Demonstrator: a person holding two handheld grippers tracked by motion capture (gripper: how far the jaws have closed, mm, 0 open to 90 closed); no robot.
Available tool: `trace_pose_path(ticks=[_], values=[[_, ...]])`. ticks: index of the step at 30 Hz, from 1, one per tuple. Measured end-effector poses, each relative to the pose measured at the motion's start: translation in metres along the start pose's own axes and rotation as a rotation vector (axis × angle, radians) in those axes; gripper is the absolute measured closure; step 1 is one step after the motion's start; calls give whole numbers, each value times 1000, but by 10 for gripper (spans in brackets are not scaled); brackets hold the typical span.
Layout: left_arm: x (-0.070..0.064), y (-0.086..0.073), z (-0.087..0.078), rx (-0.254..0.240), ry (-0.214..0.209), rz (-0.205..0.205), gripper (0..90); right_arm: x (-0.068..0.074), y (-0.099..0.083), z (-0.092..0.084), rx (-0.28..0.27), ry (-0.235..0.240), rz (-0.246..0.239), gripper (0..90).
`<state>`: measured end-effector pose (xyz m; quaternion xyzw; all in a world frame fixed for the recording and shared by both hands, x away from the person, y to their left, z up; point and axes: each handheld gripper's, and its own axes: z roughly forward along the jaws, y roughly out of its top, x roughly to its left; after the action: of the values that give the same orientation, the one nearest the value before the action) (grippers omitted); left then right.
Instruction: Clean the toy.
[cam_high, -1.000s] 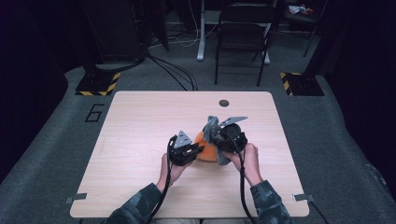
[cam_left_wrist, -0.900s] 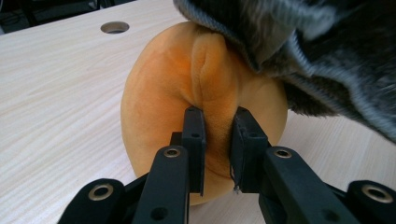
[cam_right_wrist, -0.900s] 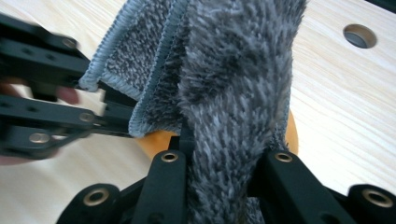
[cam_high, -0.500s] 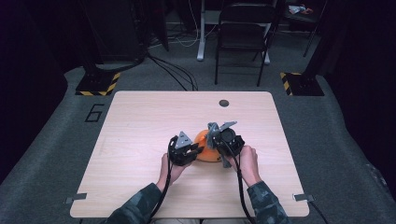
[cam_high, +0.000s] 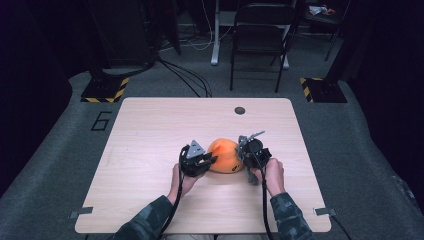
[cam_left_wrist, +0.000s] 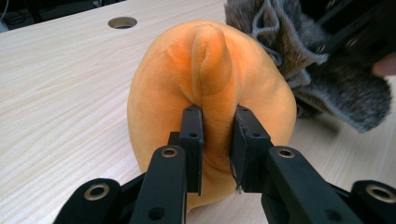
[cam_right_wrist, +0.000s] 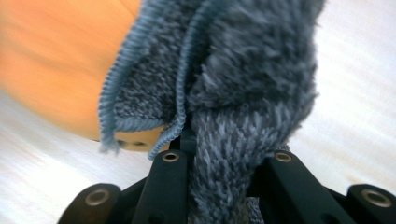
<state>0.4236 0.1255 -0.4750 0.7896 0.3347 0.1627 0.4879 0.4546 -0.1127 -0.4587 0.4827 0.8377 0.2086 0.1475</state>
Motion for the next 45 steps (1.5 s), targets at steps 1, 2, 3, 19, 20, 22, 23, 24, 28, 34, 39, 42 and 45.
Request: trace_pose_path(ticks=[1,2,3,19,20,22,23,24,28,34,39,42,45], values=[[0,0,0,-3,-1,-1,758,-3,-3,6,21,1,16,768],[1,0,0,-6,-1,-8,759,-7,-6,14,44,8,26,768],[2,-1,-1,0,-1,0,758,-10,-10,22,60,19,44,768],[-6,0,0,-15,-5,33,760,26,24,-57,-173,95,-65,766],[-7,0,-1,-14,-10,38,760,35,26,-58,-190,86,-91,766],[-10,0,-1,2,8,75,762,53,26,-52,-181,69,-128,767],[-10,0,-1,12,13,90,762,58,26,-47,-170,32,-167,767],[-10,-1,0,5,17,83,762,62,25,-43,-164,3,-176,767],[-7,-2,0,-3,-2,60,762,52,25,-42,-158,31,-159,769],[-6,-1,1,-5,-4,60,761,29,19,-34,-105,66,-102,769],[-6,-2,1,-6,-12,45,760,14,12,-24,-44,69,-54,769],[-7,-2,1,-12,-11,41,760,7,8,-18,-20,59,-41,769],[-5,-2,1,-6,-19,43,760,1,5,-11,-2,54,-21,769]])
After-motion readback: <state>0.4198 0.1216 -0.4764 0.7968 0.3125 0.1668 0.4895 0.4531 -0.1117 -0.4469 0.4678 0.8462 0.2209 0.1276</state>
